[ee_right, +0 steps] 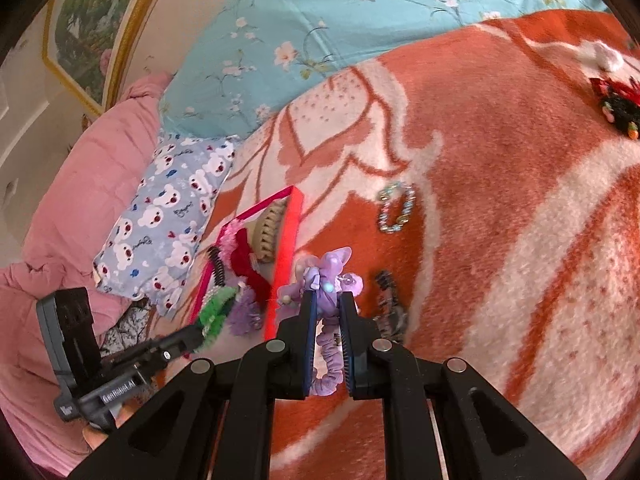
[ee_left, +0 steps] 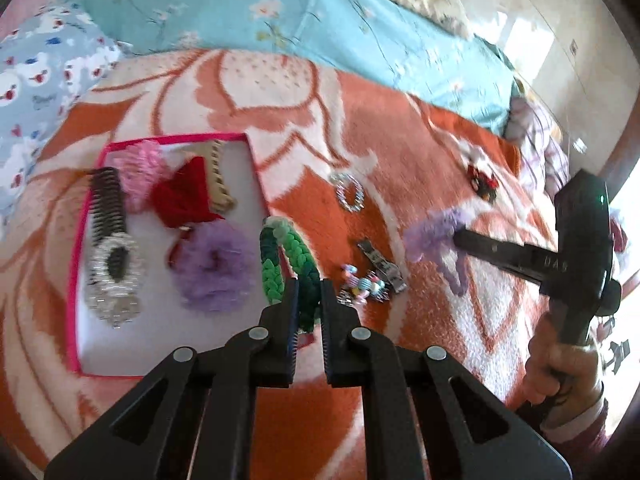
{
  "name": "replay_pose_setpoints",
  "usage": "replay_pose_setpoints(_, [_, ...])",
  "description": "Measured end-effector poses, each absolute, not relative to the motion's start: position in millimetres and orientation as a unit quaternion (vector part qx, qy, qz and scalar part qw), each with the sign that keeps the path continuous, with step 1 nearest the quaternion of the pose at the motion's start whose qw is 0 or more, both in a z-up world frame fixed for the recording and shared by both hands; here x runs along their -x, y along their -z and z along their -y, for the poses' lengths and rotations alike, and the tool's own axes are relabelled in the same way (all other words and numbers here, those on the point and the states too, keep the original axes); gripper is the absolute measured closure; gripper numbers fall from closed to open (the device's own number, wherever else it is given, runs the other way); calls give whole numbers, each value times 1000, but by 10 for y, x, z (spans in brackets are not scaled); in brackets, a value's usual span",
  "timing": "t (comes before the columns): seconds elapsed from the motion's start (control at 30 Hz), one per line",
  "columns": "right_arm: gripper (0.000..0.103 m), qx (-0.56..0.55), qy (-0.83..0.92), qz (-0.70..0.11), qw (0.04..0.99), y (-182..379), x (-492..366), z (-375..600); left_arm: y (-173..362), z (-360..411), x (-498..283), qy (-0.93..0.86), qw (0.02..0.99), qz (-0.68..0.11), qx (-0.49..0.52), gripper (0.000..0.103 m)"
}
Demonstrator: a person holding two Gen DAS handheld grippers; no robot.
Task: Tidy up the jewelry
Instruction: 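Carry the green tie and lavender scrunchie with both grippers into the box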
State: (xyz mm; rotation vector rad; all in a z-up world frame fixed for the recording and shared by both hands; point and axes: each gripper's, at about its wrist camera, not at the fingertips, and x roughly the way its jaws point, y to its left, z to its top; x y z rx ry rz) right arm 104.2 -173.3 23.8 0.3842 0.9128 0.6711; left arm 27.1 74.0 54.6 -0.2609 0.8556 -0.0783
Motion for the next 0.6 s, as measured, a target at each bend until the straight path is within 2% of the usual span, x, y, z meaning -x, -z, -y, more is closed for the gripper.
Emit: replay_pose_setpoints(0.6, [92, -124, -394, -443, 796, -309, -805, 757, -453, -1578, 108, -40, 900, -395, 178, 95])
